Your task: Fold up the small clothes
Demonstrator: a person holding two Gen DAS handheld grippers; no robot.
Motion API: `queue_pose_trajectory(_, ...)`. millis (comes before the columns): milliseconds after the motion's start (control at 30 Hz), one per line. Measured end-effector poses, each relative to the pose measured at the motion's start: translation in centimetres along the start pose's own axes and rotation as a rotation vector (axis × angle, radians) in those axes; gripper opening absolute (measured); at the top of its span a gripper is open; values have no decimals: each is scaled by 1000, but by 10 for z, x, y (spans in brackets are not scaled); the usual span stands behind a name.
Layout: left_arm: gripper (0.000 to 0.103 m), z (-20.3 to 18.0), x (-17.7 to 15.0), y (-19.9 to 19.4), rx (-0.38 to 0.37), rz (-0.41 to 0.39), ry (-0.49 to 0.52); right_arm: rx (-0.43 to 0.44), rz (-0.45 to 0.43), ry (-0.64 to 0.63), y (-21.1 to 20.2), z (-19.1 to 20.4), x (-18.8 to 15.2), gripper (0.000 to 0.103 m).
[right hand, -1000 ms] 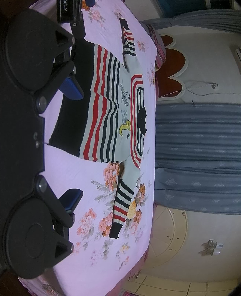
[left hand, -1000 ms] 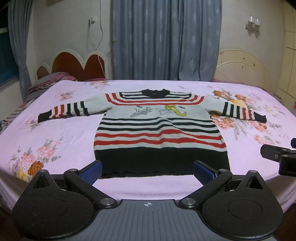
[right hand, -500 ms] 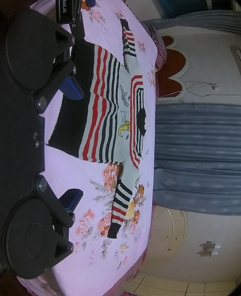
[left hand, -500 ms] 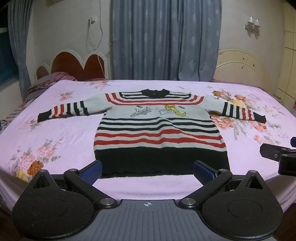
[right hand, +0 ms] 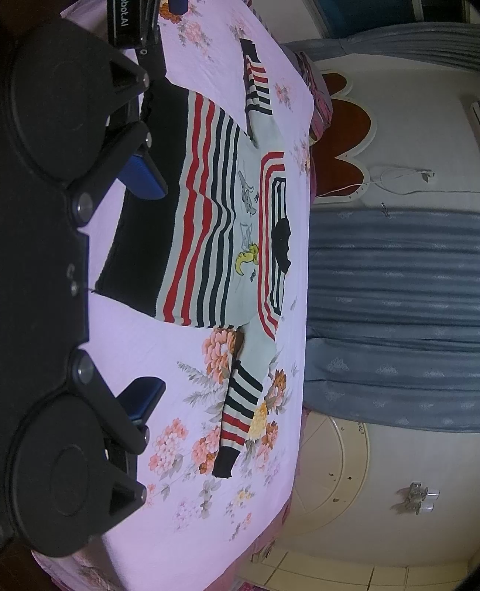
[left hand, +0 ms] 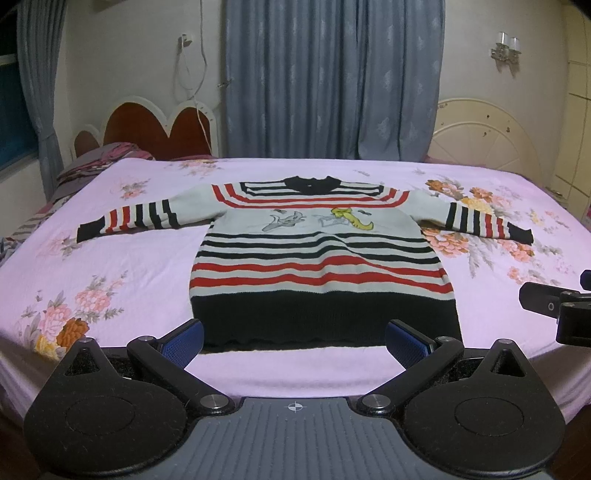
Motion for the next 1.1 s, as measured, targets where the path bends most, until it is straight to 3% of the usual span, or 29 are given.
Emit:
queue_pose_trajectory(633, 103, 6, 1, 6, 0, 0, -5, -7, 3, 6, 9, 2, 2, 102)
queue_pose_trajectory(1100, 103, 21, 73, 100, -88, -15, -51, -103, -6, 71, 93, -13, 46, 102)
Point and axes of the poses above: each gripper's, at about its wrist camera, not at the fingertips, and y roughly the way its jaws point, z to its left, x to its top, the point moved 6 cm from there along y, roughly the way its jaws point, and after that the axes turned 3 degrees about -x, right-handed, at the moved point
